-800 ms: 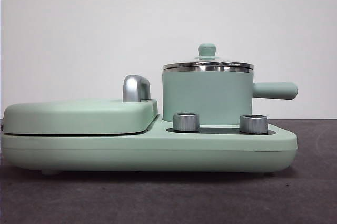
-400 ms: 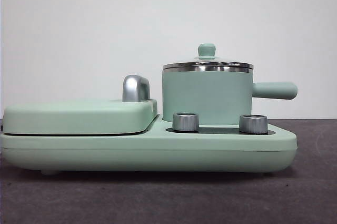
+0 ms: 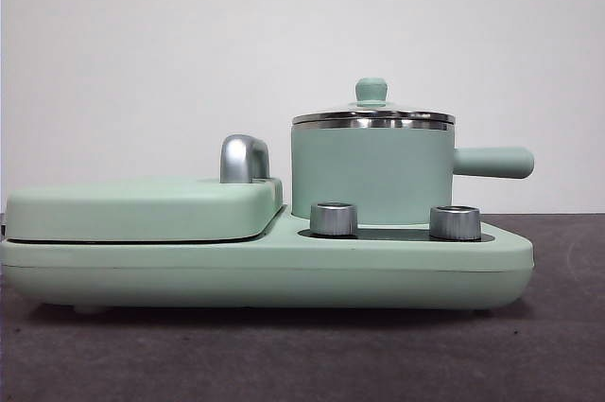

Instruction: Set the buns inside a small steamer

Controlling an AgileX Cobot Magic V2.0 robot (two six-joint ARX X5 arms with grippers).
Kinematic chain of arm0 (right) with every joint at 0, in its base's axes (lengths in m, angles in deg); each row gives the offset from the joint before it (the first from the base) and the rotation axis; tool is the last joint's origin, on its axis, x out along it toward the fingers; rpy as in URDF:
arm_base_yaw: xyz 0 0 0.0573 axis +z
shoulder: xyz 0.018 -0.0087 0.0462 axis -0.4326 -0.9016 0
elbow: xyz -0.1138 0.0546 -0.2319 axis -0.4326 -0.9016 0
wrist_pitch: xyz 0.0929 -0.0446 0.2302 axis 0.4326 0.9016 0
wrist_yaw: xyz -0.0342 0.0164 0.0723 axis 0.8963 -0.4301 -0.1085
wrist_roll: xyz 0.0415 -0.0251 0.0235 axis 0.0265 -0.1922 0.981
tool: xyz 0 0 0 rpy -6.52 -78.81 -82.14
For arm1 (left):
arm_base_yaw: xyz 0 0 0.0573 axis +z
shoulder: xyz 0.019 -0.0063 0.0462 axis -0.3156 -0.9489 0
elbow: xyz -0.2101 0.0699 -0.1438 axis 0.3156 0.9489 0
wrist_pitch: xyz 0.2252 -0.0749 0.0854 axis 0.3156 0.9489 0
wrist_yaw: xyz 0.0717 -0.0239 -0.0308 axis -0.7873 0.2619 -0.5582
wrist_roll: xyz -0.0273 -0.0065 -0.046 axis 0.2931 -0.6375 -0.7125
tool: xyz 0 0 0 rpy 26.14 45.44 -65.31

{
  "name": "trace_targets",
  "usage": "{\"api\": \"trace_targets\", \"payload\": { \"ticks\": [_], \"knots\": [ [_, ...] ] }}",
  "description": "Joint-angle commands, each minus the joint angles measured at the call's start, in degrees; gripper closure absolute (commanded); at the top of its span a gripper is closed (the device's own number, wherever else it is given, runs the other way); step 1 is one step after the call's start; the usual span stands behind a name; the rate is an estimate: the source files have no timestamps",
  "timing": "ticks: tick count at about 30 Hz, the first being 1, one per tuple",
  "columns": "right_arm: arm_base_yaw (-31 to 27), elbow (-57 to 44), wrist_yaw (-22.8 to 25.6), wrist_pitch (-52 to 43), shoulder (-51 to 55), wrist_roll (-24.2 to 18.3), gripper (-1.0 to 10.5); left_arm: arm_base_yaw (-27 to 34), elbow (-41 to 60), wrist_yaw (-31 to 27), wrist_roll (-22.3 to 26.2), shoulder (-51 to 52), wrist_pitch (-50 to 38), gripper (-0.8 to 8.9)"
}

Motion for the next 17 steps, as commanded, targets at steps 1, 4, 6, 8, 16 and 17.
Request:
{"api": "trace_targets", "payload": {
  "ticks": [1,4,6,8,16,17],
  "knots": [
    [0.46,0.28,-0.02,-0.59,-0.07,-0.28,9.3,1.29,1.07,-0.17,-2.43,0.24,-1.33,8.06],
    [0.46,0.28,0.00,-0.61,-0.07,-0.28,9.3,2.01,2.40,-0.17,-2.75,0.24,-1.73,8.07],
    [0.46,0.28,-0.02,-0.61,-0.07,-0.28,9.3,2.08,3.61,-0.17,-2.86,0.24,-2.93,8.07],
    [0.46,0.28,-0.02,-0.61,-0.07,-0.28,9.3,2.08,4.76,-0.17,-3.67,0.24,-3.63,8.07],
    [0.46,0.28,-0.02,-0.61,-0.07,-0.28,9.3,2.21,6.10,-2.49,-3.58,0.24,-5.20,8.07],
    [0.46,0.28,-0.02,-0.61,-0.07,-0.28,9.3,2.21,6.10,-2.51,-3.48,0.24,-5.20,8.07]
  ]
}}
